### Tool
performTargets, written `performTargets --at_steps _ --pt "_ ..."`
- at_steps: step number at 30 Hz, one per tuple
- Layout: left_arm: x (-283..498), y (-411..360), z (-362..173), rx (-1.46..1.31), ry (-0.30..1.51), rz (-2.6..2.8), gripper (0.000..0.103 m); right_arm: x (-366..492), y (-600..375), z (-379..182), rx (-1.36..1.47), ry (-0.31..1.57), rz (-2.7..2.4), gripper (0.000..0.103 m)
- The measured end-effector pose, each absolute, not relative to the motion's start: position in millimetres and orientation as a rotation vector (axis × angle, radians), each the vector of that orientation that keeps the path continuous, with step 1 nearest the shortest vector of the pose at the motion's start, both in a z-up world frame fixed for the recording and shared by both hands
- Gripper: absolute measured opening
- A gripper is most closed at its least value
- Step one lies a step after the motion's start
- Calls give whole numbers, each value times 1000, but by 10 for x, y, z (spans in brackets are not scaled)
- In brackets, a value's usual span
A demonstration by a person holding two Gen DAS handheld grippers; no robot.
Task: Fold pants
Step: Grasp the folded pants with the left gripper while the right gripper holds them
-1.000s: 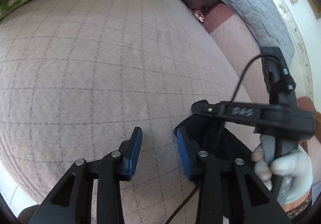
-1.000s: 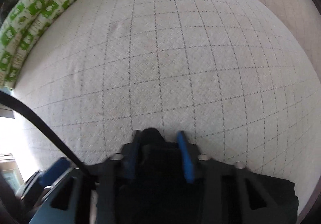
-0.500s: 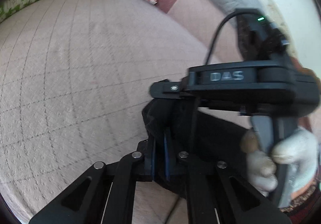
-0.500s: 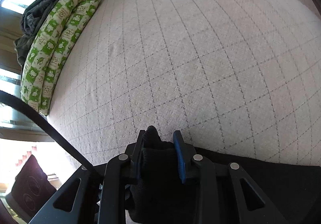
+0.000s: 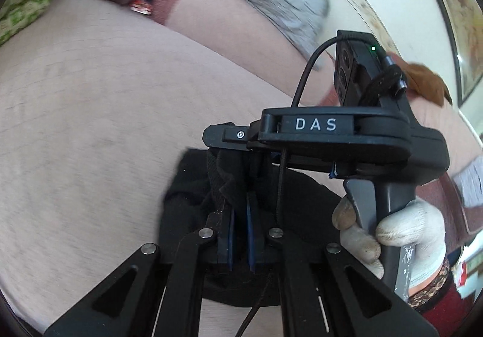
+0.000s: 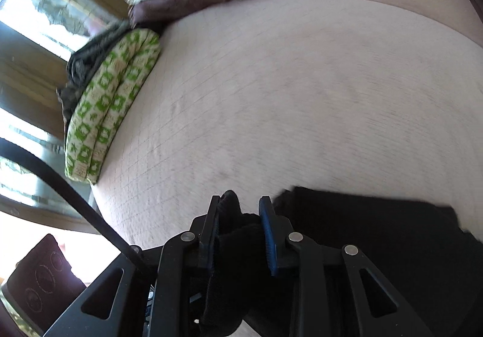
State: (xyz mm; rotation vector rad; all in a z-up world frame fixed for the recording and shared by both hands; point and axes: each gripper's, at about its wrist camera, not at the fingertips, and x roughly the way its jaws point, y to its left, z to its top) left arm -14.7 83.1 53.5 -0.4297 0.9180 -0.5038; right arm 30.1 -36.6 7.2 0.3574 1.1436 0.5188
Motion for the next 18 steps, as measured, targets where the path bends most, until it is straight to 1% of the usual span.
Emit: performTargets --at_steps 7,9,10,11,12,13,14,16,18 --pt "-140 -67 244 -323 1000 -528 6 45 -1189 -295 438 1144 406 27" --pt "-200 -241 162 -287 1038 -541 7 -23 -1362 -445 435 1149 353 34" --pt "-240 -280 158 -279 1048 -557 8 -56 -1455 -496 431 1146 310 34" --pt "-315 -305 185 -263 1046 -579 9 -90 -1556 -534 441 1137 277 42" --pt "-413 -306 235 -239 1038 -591 12 -138 -1675 -563 491 1117 272 47" --pt "-489 -286 288 -225 1032 -604 19 -179 -1785 -572 545 1103 279 50" --pt "-557 -252 338 -217 1024 -615 28 -233 -1909 -571 601 1084 273 50" --pt "-656 -100 474 -224 998 -636 37 -362 -2086 -478 637 1003 237 50" --pt "-642 115 575 -254 978 -619 38 -519 -2182 -331 628 897 194 52"
